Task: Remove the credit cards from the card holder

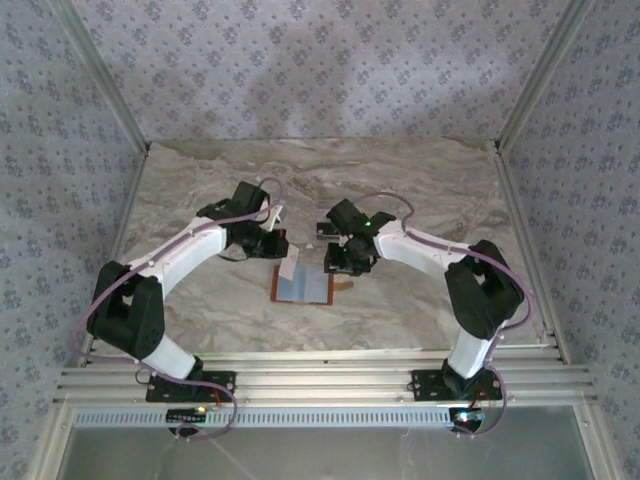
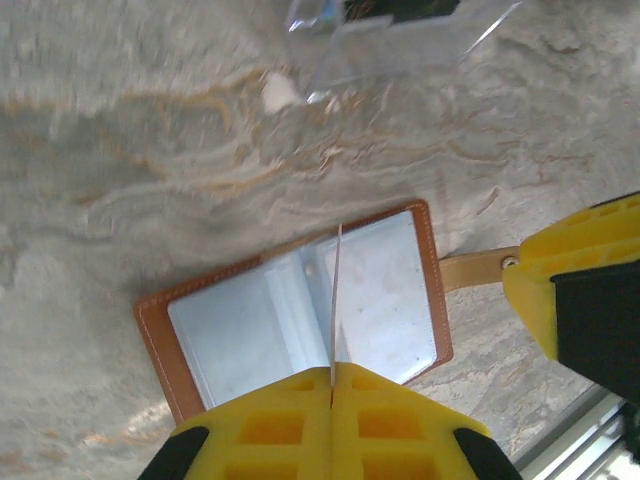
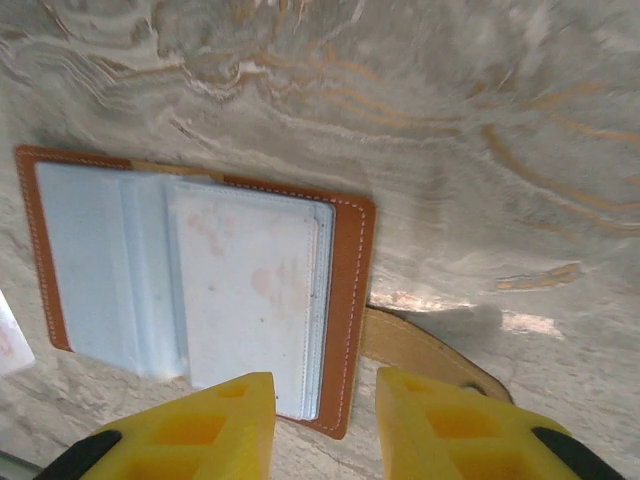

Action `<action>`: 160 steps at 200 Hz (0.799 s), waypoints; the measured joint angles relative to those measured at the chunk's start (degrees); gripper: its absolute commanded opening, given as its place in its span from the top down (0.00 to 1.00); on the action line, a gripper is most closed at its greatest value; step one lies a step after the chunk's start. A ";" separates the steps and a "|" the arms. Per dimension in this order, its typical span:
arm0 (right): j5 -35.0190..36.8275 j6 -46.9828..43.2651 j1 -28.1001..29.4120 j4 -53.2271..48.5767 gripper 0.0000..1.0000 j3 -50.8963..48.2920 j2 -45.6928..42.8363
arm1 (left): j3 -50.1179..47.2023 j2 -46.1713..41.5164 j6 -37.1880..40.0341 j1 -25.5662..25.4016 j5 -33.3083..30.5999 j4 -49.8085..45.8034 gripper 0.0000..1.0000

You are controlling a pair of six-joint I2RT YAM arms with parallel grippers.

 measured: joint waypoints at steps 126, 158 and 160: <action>1.16 -2.80 -10.97 -2.51 0.66 -8.00 -11.06 | 35.50 19.89 42.45 -7.21 -8.28 -14.05 1.00; 1.14 -2.86 -11.17 -2.69 0.67 -8.66 -11.28 | 41.99 23.61 54.34 -7.54 -7.78 -17.22 1.00; 1.14 -2.86 -11.17 -2.73 0.67 -8.66 -11.28 | 42.47 23.91 55.12 -7.54 -7.80 -17.33 1.00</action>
